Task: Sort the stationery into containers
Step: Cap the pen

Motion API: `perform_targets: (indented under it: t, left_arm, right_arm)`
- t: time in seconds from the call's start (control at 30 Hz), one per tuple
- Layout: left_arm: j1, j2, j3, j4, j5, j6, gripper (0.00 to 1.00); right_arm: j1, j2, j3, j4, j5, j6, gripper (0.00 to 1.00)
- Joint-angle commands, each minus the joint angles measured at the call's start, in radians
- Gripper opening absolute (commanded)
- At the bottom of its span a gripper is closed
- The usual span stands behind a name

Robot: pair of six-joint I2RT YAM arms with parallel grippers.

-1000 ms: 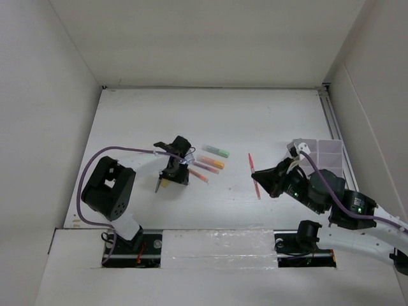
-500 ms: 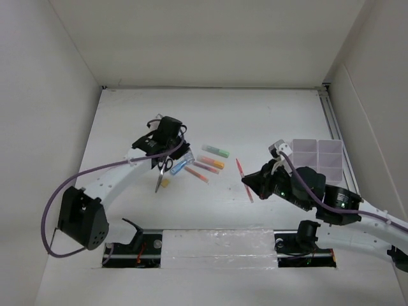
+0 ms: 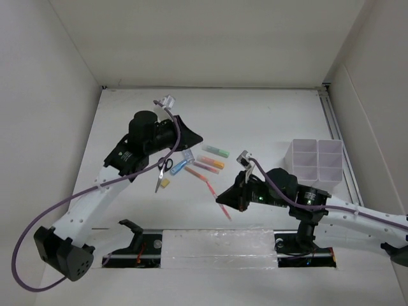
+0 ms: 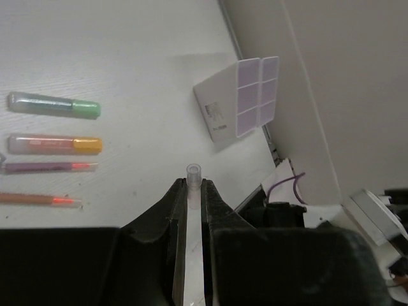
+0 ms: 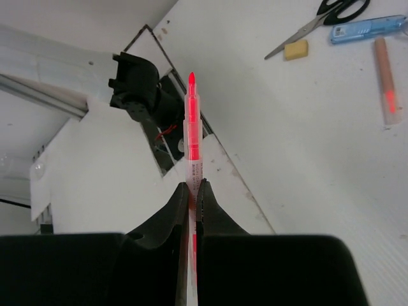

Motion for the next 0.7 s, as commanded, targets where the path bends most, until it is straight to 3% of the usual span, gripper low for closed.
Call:
perform_targets:
  t: [0.0,0.37,0.53,0.67]
  left_arm:
    - [-0.002,-0.073,0.014,0.050,0.109,0.102,0.00]
    - [-0.002,-0.147,-0.093,0.223,0.156,0.131,0.00]
    - [-0.002,-0.168,-0.081,0.232,0.136,0.142,0.00]
    - [-0.002,-0.200,-0.081,0.206,0.028,0.122,0.00]
  right_arm:
    - [0.011,0.002,-0.008,0.157,-0.024,0.079,0.00]
    - [-0.031,0.030,0.003,0.229,0.137,0.177,0.00]
    - [-0.123,0.103,-0.006,0.332,0.019,0.186,0.00]
    - [-0.174,0.177,-0.016,0.441,-0.102,0.195,0.00]
